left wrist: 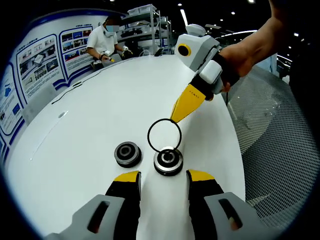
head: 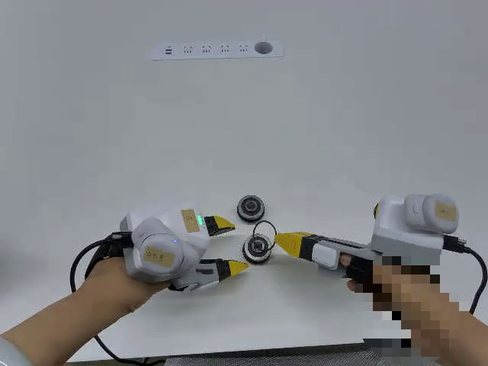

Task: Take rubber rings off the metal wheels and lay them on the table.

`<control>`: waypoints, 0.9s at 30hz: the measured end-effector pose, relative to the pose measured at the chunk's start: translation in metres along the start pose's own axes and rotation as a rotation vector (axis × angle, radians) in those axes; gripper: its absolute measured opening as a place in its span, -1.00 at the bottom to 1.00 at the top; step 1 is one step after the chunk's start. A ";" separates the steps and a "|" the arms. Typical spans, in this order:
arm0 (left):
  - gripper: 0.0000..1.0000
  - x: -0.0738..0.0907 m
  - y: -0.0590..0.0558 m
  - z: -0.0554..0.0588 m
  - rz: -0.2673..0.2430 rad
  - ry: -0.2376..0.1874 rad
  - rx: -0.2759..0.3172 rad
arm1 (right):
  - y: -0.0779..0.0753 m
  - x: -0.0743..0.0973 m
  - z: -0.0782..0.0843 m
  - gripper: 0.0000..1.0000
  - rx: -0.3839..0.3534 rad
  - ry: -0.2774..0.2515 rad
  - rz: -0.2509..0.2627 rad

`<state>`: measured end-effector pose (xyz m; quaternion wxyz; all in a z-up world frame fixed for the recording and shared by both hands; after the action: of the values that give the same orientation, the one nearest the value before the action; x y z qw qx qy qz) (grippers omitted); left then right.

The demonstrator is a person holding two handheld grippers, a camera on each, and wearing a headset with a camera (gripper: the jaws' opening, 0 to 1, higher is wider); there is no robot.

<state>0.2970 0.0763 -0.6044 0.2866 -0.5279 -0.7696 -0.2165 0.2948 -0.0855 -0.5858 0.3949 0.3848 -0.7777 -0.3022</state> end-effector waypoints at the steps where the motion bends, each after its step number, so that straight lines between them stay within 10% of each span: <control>1: -0.22 0.000 0.000 0.000 -0.003 0.004 0.001 | -0.002 0.002 -0.001 -0.97 -0.002 -0.007 0.006; 15: -0.06 0.004 0.000 0.001 -0.018 -0.010 0.027 | -0.043 0.029 -0.015 -0.97 -0.102 -0.118 0.115; 27: -0.08 0.009 0.003 0.002 -0.032 -0.021 0.049 | -0.063 0.032 -0.009 -0.97 -0.087 -0.083 0.223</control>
<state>0.2967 0.0850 -0.6001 0.2877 -0.5107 -0.7859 -0.1968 0.3130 -0.1468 -0.6176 0.4098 0.2654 -0.8174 -0.3057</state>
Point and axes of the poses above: the centre of the closed fingertips' face, and the gripper's own axes: x roughly backward along the fingers, y roughly to its left, z roughly out of its underside, the point moved 7 cm from there along x, roughly backward along the fingers, and after that the axes turned 1 degree about y, right-handed, at the moved point
